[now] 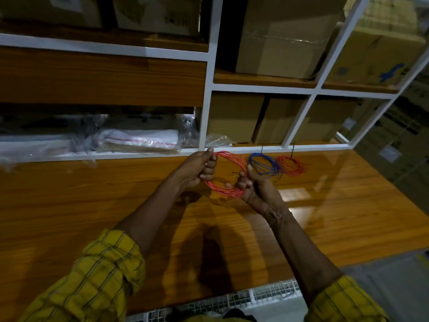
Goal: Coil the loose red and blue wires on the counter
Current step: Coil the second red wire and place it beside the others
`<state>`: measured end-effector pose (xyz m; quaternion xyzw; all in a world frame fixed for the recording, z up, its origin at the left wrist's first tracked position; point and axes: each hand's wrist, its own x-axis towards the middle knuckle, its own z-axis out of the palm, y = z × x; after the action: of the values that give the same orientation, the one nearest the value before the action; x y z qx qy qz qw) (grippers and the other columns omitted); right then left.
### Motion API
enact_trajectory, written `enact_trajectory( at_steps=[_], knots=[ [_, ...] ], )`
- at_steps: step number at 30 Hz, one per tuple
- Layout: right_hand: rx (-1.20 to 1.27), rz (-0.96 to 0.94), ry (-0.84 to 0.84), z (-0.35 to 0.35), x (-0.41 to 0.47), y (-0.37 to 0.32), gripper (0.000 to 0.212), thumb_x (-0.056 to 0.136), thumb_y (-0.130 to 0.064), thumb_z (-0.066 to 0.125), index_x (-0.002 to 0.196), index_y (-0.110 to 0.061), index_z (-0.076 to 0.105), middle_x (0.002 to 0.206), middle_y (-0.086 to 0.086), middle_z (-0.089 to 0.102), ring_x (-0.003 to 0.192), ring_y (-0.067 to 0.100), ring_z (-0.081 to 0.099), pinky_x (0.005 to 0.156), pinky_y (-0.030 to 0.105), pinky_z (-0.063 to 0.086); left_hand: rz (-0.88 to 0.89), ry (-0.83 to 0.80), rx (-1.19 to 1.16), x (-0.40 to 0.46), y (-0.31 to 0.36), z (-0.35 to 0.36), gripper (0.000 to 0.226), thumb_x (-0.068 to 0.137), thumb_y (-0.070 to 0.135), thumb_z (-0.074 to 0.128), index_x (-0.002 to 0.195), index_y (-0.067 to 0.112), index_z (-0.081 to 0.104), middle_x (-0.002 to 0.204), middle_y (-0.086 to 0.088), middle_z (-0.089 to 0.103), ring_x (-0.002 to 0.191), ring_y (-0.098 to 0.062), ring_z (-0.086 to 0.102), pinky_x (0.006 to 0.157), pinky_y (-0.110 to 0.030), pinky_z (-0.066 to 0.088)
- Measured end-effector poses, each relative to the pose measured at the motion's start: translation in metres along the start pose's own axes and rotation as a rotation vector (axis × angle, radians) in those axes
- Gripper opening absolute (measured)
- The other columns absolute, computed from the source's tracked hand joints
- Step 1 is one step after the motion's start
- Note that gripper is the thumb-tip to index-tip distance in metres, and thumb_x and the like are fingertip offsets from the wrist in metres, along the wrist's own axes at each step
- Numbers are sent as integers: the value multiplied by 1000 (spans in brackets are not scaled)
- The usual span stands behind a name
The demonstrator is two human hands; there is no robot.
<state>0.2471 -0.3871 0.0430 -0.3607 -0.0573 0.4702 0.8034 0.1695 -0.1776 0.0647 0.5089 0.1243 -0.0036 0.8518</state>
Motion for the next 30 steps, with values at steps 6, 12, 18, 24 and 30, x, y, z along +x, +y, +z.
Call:
enact_trajectory(
  at_steps=[6, 12, 18, 24, 30],
  knots=[
    [-98, -32, 105, -20, 21, -13, 36, 107, -26, 46, 82, -6, 61, 52, -5, 35, 42, 9, 31, 49, 27, 41, -51, 76, 11, 13, -18, 8, 34, 110, 41, 41, 88, 15, 46, 66, 3, 25, 50, -8, 21, 41, -20, 24],
    [-366, 77, 168, -60, 37, -14, 45, 109, -39, 39, 100, -7, 69, 80, 9, 69, 75, 22, 68, 80, 39, 56, -44, 220, 0, 31, -30, 11, 35, 110, 41, 41, 87, 16, 45, 62, 3, 26, 41, -6, 21, 37, -15, 20],
    [-1046, -102, 576, -104, 79, -8, 19, 76, -20, 61, 62, -7, 62, 59, 19, 59, 53, 30, 53, 50, 45, 44, -16, 347, 68, 31, -21, -6, 33, 110, 41, 42, 87, 16, 48, 61, 3, 31, 43, -7, 24, 41, -16, 18],
    [-1508, -51, 708, -98, 125, 3, 36, 82, -36, 69, 84, -1, 77, 87, 17, 75, 86, 33, 72, 76, 39, 59, -31, 399, 140, 33, -16, -16, 34, 110, 43, 39, 89, 17, 47, 60, 5, 33, 47, -8, 25, 43, -19, 19],
    [-1580, -15, 953, -87, 145, 20, 36, 81, -34, 68, 105, -9, 76, 110, 13, 73, 104, 35, 70, 87, 41, 56, -69, 398, 169, 32, -16, -14, 30, 112, 28, 34, 88, 16, 47, 62, 3, 33, 48, -9, 24, 43, -21, 19]
  ],
)
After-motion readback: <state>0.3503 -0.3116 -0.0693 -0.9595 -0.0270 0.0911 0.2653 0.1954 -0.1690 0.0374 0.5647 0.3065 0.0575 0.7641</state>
